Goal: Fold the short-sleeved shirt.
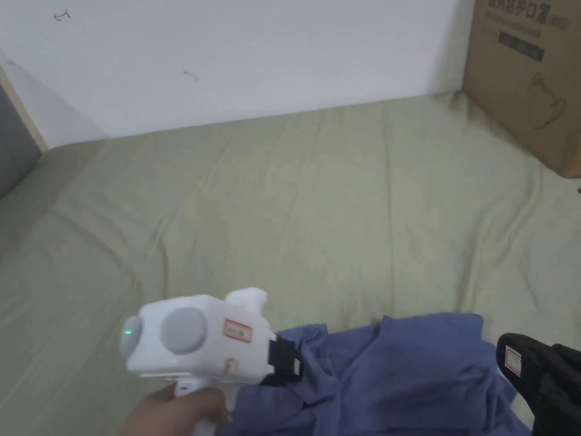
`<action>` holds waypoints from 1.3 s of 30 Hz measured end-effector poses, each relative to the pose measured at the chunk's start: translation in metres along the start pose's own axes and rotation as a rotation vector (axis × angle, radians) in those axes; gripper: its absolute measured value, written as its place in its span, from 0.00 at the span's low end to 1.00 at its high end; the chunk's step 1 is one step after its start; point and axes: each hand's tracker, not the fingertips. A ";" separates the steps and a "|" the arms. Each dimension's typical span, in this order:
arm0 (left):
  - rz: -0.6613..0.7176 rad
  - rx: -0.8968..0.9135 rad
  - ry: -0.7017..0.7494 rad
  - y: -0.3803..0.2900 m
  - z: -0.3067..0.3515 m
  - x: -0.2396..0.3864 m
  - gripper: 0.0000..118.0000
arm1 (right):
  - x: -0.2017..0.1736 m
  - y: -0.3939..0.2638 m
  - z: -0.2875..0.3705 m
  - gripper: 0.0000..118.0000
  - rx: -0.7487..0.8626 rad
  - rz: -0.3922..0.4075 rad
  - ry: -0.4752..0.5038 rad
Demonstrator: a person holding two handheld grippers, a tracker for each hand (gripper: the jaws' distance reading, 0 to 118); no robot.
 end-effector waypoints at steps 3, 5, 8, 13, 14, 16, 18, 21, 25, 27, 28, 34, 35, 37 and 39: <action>-0.096 -0.080 0.067 -0.005 -0.035 0.027 0.00 | -0.003 0.005 0.005 0.00 0.025 0.029 -0.009; -0.129 -0.027 0.119 -0.008 -0.033 0.042 0.00 | -0.005 0.009 0.006 0.00 0.022 0.039 -0.003; -0.122 0.012 -0.136 -0.011 -0.007 0.055 0.00 | -0.006 0.013 0.007 0.00 0.027 0.011 0.023; 0.106 -0.004 -0.742 -0.022 0.039 0.041 0.00 | -0.010 0.018 0.002 0.00 0.034 0.008 0.035; 0.073 0.053 -0.681 -0.019 0.055 0.037 0.00 | -0.010 0.019 0.001 0.00 0.031 0.013 0.038; 0.069 0.121 -0.552 -0.018 0.087 0.007 0.00 | -0.012 0.022 0.001 0.00 0.031 0.021 0.042; 0.155 0.198 -0.441 -0.018 0.115 -0.040 0.00 | -0.014 0.024 0.000 0.00 0.032 0.031 0.043; 0.317 0.224 -0.353 -0.032 0.136 -0.119 0.00 | -0.016 0.025 -0.003 0.00 0.027 0.037 0.045; 0.470 0.182 -0.437 -0.056 0.127 -0.194 0.71 | -0.024 0.025 -0.010 0.00 -0.003 0.023 0.080; 0.530 0.169 -0.512 -0.068 0.109 -0.211 0.99 | -0.030 0.025 -0.015 0.00 -0.025 0.037 0.091; 0.551 0.131 -0.524 -0.069 0.098 -0.217 1.00 | -0.032 0.025 -0.016 0.00 -0.031 0.045 0.092; 0.528 0.098 -0.678 -0.060 0.031 -0.203 1.00 | -0.046 0.026 -0.027 0.00 -0.069 0.088 0.106; 0.516 0.089 -0.730 -0.050 0.023 -0.195 1.00 | -0.049 0.026 -0.030 0.00 -0.076 0.099 0.107; 0.533 0.039 -0.773 -0.040 0.006 -0.180 1.00 | -0.050 0.026 -0.035 0.00 -0.086 0.111 0.107; 0.496 0.021 -0.746 -0.045 0.041 -0.090 0.99 | -0.052 0.024 -0.038 0.00 -0.089 0.117 0.104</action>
